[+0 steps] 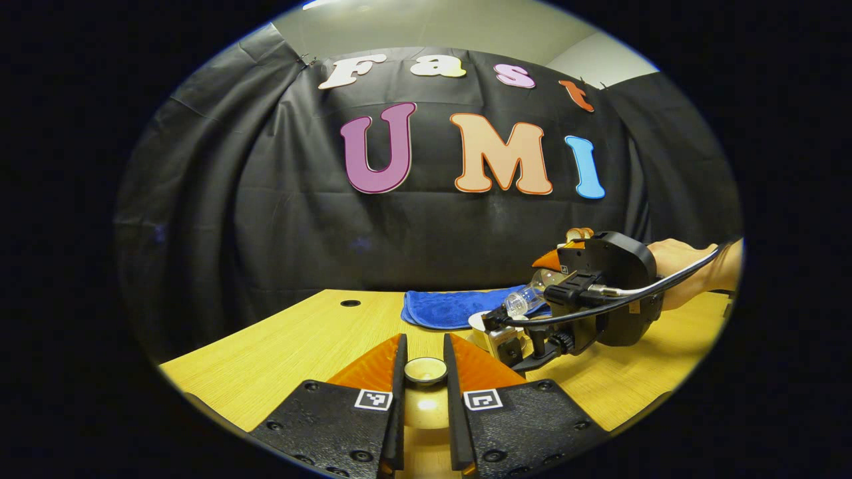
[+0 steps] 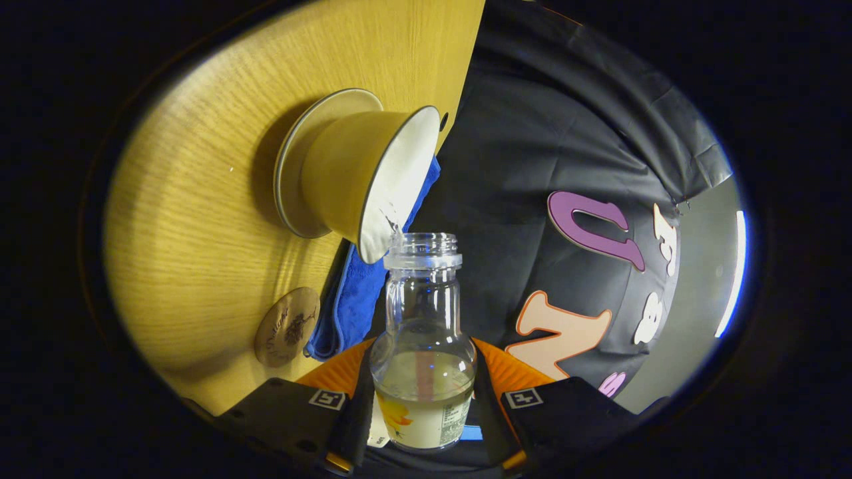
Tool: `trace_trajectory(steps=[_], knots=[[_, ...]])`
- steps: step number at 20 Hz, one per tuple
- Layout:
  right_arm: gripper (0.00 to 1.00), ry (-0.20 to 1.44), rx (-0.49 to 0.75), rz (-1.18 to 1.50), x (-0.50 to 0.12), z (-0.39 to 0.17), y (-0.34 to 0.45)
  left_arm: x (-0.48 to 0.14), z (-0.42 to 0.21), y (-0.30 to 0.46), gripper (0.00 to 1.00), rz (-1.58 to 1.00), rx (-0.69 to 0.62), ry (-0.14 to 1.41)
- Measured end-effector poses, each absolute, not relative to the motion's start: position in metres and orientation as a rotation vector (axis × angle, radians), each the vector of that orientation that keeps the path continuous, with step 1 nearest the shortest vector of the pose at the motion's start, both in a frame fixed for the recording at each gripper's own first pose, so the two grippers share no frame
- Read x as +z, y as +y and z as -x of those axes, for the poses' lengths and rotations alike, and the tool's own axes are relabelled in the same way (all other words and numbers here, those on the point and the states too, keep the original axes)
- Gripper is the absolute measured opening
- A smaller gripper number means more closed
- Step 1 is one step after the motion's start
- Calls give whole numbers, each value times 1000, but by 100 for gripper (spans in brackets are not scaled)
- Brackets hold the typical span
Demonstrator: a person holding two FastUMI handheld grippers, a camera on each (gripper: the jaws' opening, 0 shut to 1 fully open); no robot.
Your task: Open the teacup lid with one hand, grasp the water bottle and pour water into the teacup with the other hand; after pouring, place the water bottle on the coaster and then close the teacup lid.
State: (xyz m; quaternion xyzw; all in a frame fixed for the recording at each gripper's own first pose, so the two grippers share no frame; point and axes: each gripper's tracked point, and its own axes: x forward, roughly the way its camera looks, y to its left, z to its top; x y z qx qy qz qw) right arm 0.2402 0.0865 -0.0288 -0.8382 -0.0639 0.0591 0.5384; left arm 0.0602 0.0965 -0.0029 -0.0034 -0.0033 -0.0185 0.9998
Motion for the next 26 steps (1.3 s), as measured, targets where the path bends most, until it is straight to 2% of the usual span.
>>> trace_trajectory(steps=[11, 22, 25, 26], knots=[[70, -312, 132, 2187, -21, -235, 100, -4, -60, 96, 24, 7, -41, -7], [71, -300, 118, 2195, -19, -236, 98, -3, -60, 97, 24, 4, -36, -8], [70, -265, 131, 2123, -22, -239, 93, -2, -60, 100, 27, -1, -15, -11], [72, -239, 140, 2078, -24, -241, 90, -2, -61, 100, 24, 2, -10, -10]])
